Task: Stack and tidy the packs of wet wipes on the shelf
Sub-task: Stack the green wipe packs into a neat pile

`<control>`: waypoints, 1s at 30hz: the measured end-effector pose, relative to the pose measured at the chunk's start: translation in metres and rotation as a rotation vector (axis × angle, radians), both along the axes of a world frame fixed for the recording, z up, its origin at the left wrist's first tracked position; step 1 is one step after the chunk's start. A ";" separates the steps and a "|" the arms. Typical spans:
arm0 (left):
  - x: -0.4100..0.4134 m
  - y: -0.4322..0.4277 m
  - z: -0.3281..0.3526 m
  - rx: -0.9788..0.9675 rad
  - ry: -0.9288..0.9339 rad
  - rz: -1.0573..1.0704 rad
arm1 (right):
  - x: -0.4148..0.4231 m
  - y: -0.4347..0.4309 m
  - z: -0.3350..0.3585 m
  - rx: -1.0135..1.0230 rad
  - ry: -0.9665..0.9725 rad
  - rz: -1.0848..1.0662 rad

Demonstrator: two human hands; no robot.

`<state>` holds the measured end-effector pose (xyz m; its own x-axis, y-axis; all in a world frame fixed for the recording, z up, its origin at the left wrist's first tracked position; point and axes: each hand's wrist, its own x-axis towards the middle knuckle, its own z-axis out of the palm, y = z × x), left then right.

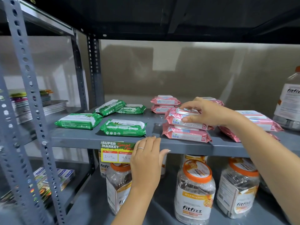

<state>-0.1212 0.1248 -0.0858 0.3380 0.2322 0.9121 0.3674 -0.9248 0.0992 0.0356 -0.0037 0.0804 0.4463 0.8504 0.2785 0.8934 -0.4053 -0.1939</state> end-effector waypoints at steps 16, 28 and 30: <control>-0.129 0.130 0.012 0.030 -0.147 0.232 | -0.031 0.014 0.017 0.205 -0.129 0.102; -0.114 0.179 -0.002 0.157 -0.029 -0.001 | -0.135 0.224 0.025 0.081 -0.020 0.293; -0.117 0.184 -0.003 0.162 -0.044 -0.034 | -0.149 0.260 0.016 -0.040 0.050 0.280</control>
